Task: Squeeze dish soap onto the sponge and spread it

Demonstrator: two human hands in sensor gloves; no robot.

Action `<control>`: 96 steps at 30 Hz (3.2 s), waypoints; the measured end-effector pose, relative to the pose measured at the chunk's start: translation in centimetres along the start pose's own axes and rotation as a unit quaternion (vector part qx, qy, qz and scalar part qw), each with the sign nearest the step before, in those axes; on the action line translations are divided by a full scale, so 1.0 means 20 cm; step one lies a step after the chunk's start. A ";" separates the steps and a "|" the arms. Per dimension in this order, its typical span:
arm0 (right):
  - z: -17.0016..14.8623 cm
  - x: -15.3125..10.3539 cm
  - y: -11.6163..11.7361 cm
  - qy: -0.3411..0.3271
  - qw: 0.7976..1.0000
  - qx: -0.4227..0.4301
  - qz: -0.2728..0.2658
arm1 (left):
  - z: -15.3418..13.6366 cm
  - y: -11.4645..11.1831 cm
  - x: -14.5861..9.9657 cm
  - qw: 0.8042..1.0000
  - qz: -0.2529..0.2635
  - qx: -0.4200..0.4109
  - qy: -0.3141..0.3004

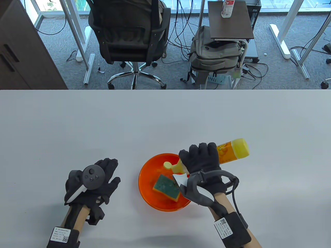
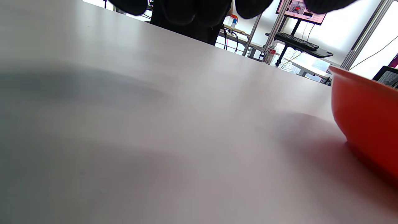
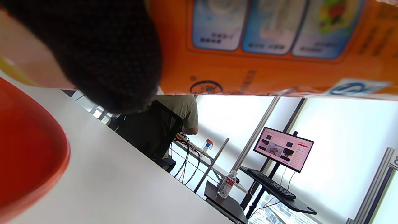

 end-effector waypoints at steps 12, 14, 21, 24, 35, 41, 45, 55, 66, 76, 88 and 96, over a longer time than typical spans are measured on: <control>0.27 -0.02 -0.09 -0.066 0.996 0.054 -0.022 | 0.00 -0.01 0.00 1.000 -0.001 0.000 0.002; 0.29 -0.03 -0.11 -0.072 0.995 0.061 -0.026 | 0.00 -0.01 0.00 1.000 -0.001 -0.001 0.004; 0.26 -0.04 -0.11 -0.070 0.992 0.095 -0.044 | -0.01 -0.01 0.01 1.000 -0.004 -0.002 0.004; 0.22 -0.03 -0.07 -0.057 0.993 0.098 -0.025 | 0.00 -0.01 0.01 1.000 -0.005 -0.001 0.004; 0.09 -0.06 0.02 -0.039 0.998 0.057 -0.002 | 0.00 -0.02 0.01 1.000 -0.006 0.000 0.002; -0.05 -0.13 0.06 -0.013 0.999 0.030 0.015 | 0.00 -0.02 0.01 1.000 -0.006 0.001 0.002; -0.16 -0.18 0.08 0.014 1.000 0.009 0.026 | 0.01 -0.02 0.01 1.000 -0.007 0.002 0.001; -0.29 -0.25 0.05 0.057 0.998 -0.020 0.021 | 0.02 -0.03 0.01 1.000 -0.008 0.004 -0.004; -0.05 -0.19 0.02 0.012 1.000 0.004 0.013 | 0.02 -0.03 0.01 1.000 -0.005 0.001 -0.008; 0.23 -0.08 -0.04 -0.036 0.999 0.041 0.003 | 0.03 -0.03 0.01 1.000 0.000 -0.005 -0.013; 0.24 -0.04 -0.04 -0.028 0.994 0.109 0.014 | 0.01 -0.04 0.01 1.000 0.000 -0.021 -0.011; 0.12 -0.06 0.00 -0.010 0.990 0.137 0.028 | 0.08 0.02 0.00 0.997 0.026 -0.064 -0.042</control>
Point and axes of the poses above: the tracker on the back of each hand, its own z axis roughly to the thumb side, its own x axis roughly from the wrist to the fingertips, y = z × x, the point moved 3 cm from there along x, roughly from the wrist to the fingertips, and after that the axes turned 11 degrees about x, right-handed, at the moved point
